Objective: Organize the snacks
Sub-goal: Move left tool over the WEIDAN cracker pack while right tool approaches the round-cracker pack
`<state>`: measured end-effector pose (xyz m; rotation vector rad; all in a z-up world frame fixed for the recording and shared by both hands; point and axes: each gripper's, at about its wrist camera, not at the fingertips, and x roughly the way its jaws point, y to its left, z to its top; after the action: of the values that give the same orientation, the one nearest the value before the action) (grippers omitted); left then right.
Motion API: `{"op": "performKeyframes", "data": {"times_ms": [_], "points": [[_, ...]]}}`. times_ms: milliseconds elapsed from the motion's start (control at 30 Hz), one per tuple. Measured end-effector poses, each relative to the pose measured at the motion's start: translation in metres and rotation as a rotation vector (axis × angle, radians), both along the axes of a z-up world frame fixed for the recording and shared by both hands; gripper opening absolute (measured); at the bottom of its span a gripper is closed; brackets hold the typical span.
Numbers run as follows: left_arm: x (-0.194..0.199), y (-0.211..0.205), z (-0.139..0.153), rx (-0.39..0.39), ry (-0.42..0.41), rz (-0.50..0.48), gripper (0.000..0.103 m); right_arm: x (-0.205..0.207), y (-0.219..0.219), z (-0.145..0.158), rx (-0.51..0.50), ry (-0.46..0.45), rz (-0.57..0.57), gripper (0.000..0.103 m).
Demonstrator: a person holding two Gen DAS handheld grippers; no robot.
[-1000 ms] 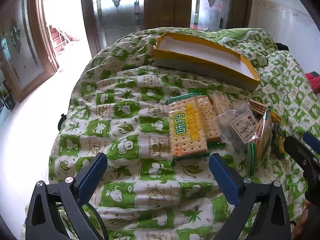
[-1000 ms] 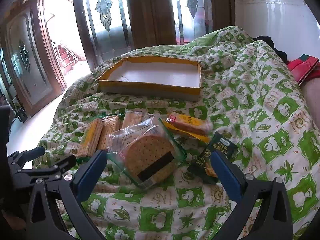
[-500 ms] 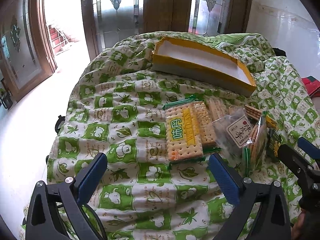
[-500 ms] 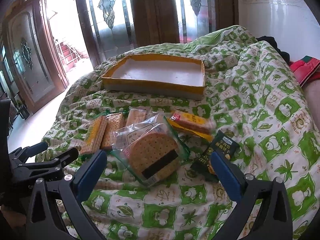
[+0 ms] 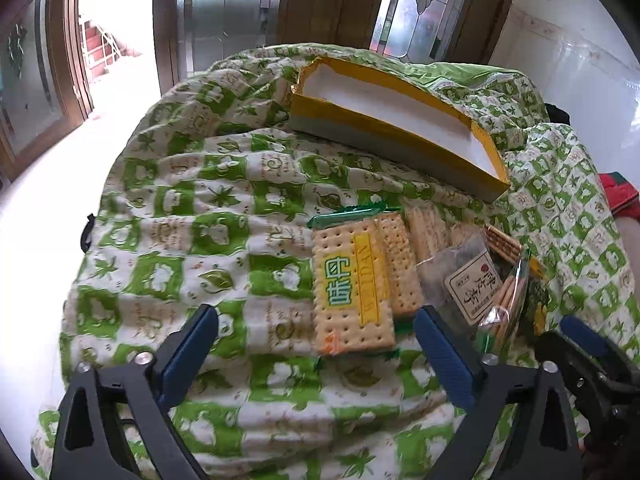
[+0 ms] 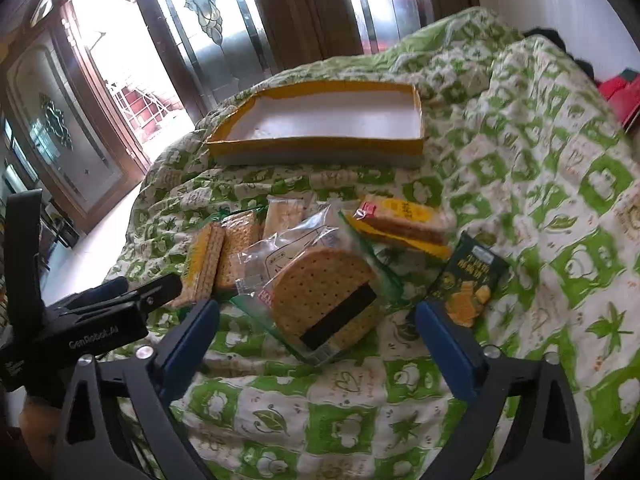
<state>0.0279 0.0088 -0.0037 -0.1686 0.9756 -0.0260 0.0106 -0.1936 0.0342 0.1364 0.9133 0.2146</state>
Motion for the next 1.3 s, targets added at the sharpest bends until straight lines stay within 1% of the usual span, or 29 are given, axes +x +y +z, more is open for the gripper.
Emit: {"op": "performKeyframes", "data": {"times_ms": [100,167,267,300,333,367,400,433,533,633,733,833,867,900,967,1067,1167,1300], "points": [[0.011,-0.001,-0.007,-0.028,0.040,-0.011,0.084,0.009,-0.001,-0.005,0.055,0.047,-0.002,0.089],[0.018,-0.002,-0.013,-0.043,0.065,-0.013,0.082,0.014,-0.002,-0.010,0.089,0.080,-0.009,0.086],[0.025,-0.005,-0.019,-0.066,0.089,-0.015,0.082,0.016,-0.007,-0.014,0.109,0.098,-0.026,0.086],[0.027,-0.007,-0.021,-0.072,0.095,-0.018,0.080,0.017,-0.009,-0.015,0.124,0.106,-0.032,0.086],[0.029,-0.008,-0.022,-0.070,0.096,-0.021,0.071,0.017,-0.013,-0.016,0.138,0.114,-0.041,0.086],[0.031,-0.010,-0.024,-0.064,0.101,-0.028,0.065,0.017,-0.017,-0.018,0.147,0.124,-0.054,0.086],[0.032,-0.012,-0.025,-0.065,0.102,-0.035,0.053,0.018,-0.019,-0.019,0.155,0.132,-0.059,0.086],[0.032,-0.012,-0.026,-0.070,0.097,-0.042,0.052,0.019,-0.022,-0.021,0.166,0.142,-0.065,0.086],[0.028,-0.016,-0.024,-0.036,0.067,-0.061,0.052,0.021,-0.027,-0.024,0.184,0.158,-0.079,0.086],[0.023,-0.014,-0.024,-0.031,0.063,-0.074,0.051,0.024,-0.024,-0.025,0.150,0.163,-0.050,0.086],[0.017,-0.012,-0.023,-0.020,0.062,-0.091,0.051,0.029,-0.012,-0.025,0.079,0.178,0.033,0.086],[0.015,-0.012,-0.024,-0.023,0.061,-0.101,0.051,0.034,0.005,-0.025,-0.041,0.183,0.149,0.088],[0.015,-0.011,-0.024,-0.024,0.061,-0.102,0.051,0.035,0.013,-0.027,-0.112,0.184,0.192,0.091],[0.016,-0.013,-0.024,-0.026,0.058,-0.102,0.051,0.036,0.017,-0.029,-0.155,0.185,0.218,0.091],[0.017,-0.014,-0.024,-0.029,0.059,-0.106,0.051,0.038,0.024,-0.033,-0.203,0.188,0.267,0.091],[0.018,-0.018,-0.023,-0.025,0.057,-0.113,0.051,0.044,0.031,-0.039,-0.236,0.194,0.311,0.091],[0.019,-0.020,-0.022,-0.018,0.056,-0.120,0.051,0.052,0.034,-0.045,-0.251,0.194,0.319,0.091],[0.019,-0.020,-0.022,-0.017,0.054,-0.121,0.051,0.056,0.031,-0.049,-0.232,0.215,0.316,0.091]]}}
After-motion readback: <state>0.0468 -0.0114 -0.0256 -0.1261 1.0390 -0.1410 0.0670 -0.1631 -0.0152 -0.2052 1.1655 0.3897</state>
